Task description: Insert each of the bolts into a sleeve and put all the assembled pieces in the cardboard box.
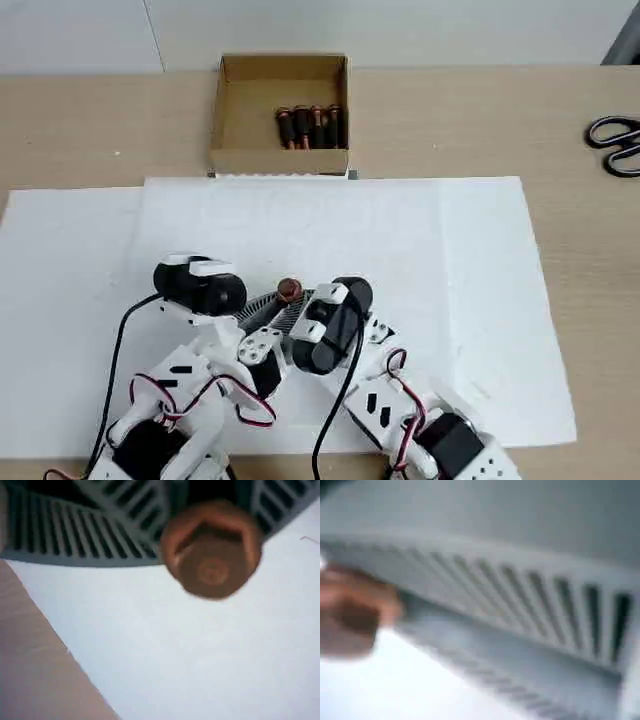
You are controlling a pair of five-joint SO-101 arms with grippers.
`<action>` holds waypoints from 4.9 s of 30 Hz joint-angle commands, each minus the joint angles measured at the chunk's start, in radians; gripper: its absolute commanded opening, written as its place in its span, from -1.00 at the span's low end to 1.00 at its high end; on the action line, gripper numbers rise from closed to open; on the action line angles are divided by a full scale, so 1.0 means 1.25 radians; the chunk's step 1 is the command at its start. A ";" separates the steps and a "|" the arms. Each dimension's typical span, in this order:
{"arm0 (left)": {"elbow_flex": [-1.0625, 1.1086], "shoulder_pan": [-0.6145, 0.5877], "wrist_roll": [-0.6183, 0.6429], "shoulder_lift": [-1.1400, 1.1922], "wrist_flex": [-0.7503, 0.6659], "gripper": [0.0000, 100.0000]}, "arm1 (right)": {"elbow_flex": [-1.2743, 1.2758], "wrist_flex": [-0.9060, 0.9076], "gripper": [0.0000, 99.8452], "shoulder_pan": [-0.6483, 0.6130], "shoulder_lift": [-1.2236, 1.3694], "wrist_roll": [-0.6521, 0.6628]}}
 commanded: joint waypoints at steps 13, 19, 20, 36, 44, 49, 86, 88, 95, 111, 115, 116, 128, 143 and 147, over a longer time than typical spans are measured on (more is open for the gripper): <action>-0.053 0.009 -0.083 0.001 0.066 -0.61 | -0.049 -0.045 -0.99 0.047 -0.008 0.007; -0.109 -0.005 -0.099 0.001 0.137 -0.61 | -0.052 -0.046 -0.99 0.102 -0.009 0.006; -0.114 -0.014 -0.101 0.001 0.142 -0.61 | -0.052 -0.045 -0.99 0.102 -0.009 0.006; -0.090 -0.328 -0.147 -0.002 0.130 -0.99 | -0.011 -0.044 -0.99 0.206 -0.007 0.004; 0.094 -0.442 -0.198 -0.002 -0.011 -0.99 | 0.001 -0.050 -0.99 0.306 -0.001 0.004; 0.187 -0.446 -0.363 0.000 -0.126 -0.99 | -0.068 -0.079 -0.99 0.388 0.117 0.004; 0.186 -0.446 -0.383 -0.002 -0.083 -0.99 | -1.802 -0.262 -0.98 0.350 2.024 0.049; 0.186 -0.446 -0.383 -0.002 -0.083 -0.99 | -1.840 -0.261 -0.98 0.344 2.068 0.069; 0.186 -0.446 -0.383 -0.002 -0.083 -0.99 | -1.868 -0.261 -0.91 0.328 2.128 0.114; 0.186 -0.446 -0.383 -0.002 -0.083 -0.99 | -1.939 -0.166 -0.53 0.330 2.124 0.182; 0.186 -0.446 -0.383 -0.002 -0.082 -0.99 | -2.027 -0.072 -0.53 0.330 2.124 0.180; 0.186 -0.446 -0.383 -0.002 -0.082 -0.99 | -2.054 -0.040 -0.53 0.328 2.124 0.179; 0.186 -0.446 -0.383 -0.002 -0.082 -0.99 | -2.321 0.252 -0.73 0.330 2.128 0.178; 0.186 -0.446 -0.383 -0.002 -0.082 -0.99 | -2.565 0.619 -0.99 0.349 2.101 0.162; 0.186 -0.446 -0.383 -0.002 -0.082 -0.99 | -2.563 0.722 -0.99 0.347 2.016 0.103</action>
